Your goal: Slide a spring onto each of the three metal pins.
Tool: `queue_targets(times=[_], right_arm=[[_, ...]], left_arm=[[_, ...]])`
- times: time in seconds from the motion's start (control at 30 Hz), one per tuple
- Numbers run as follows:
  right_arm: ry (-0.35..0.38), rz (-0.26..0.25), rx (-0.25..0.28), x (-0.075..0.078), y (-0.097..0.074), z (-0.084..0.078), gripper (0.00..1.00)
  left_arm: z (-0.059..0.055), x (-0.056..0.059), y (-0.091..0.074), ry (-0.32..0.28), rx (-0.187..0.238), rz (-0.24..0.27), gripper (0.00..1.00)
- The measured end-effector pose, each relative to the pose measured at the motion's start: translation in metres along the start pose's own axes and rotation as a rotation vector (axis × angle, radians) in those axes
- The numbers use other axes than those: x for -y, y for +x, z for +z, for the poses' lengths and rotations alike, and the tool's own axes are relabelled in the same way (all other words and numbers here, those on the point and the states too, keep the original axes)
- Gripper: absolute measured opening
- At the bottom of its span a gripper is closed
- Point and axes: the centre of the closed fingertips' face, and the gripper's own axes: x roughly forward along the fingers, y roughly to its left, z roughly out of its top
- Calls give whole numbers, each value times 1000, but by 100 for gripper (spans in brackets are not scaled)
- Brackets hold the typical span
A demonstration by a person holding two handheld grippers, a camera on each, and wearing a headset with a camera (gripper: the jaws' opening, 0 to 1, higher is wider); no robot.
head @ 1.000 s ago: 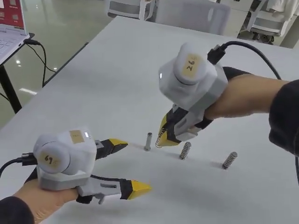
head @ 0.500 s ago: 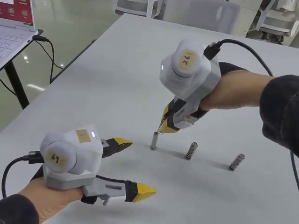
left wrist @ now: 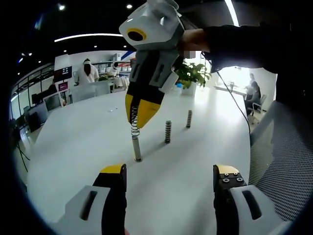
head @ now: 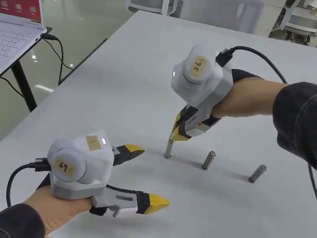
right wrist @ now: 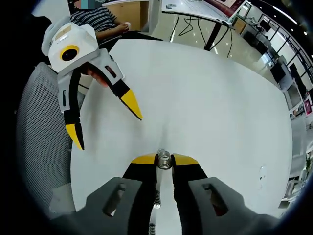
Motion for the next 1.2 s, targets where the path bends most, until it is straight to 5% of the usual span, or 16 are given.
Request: queue_targets(times=[0.8, 1.2], right_arm=[[9, 41, -63, 3, 31, -12, 13], [15, 59, -86, -8, 48, -18, 13]], left_arm=[[-6, -4, -3, -20, -3, 5, 67], [-9, -4, -3, -28, -5, 8, 66]])
